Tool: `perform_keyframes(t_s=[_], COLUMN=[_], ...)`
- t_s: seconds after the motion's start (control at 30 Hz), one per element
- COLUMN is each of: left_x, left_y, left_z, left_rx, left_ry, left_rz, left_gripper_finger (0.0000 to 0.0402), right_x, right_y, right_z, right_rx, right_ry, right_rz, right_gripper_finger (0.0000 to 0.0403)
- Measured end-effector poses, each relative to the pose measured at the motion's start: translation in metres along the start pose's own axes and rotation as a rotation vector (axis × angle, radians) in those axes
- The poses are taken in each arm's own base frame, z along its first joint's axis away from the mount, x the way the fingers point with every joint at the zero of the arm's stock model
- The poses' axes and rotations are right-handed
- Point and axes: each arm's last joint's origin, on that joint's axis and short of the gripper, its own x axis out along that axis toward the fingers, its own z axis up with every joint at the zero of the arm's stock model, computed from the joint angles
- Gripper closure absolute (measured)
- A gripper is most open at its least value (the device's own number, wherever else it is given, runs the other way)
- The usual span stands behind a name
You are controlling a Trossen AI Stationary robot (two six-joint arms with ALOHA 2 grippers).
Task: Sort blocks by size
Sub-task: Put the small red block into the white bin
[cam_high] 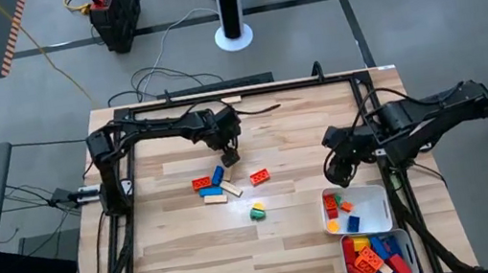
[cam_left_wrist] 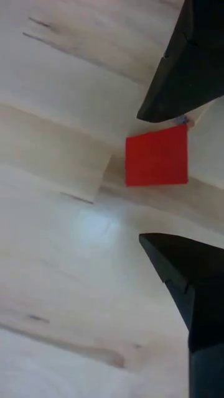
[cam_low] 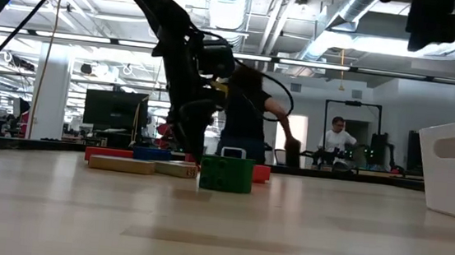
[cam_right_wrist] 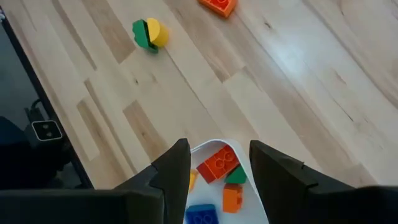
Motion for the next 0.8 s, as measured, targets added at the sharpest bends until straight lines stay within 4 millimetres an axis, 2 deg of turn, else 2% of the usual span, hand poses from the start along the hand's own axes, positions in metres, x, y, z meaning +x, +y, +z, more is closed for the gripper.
perform_keyframes(t_s=[0.27, 0.63, 0.8], left_x=[0.008, 0.009, 0.008], left_y=[-0.001, 0.004, 0.01], left_z=[-0.006, -0.005, -0.005], left_rx=[0.069, 0.08, 0.061], left_ry=[0.062, 0.052, 0.045], left_rz=[-0.03, -0.034, -0.086], left_gripper_finger=[0.0156, 0.0265, 0.0272], right_x=[0.0, -0.001, 0.006], right_y=[0.0, 0.006, 0.008], right_z=[0.002, 0.01, 0.012], right_rx=[0.01, 0.029, 0.047], right_ry=[-0.04, -0.157, -0.157], right_rz=[-0.019, 0.021, -0.011], right_gripper_finger=[0.0212, 0.0212, 0.0212])
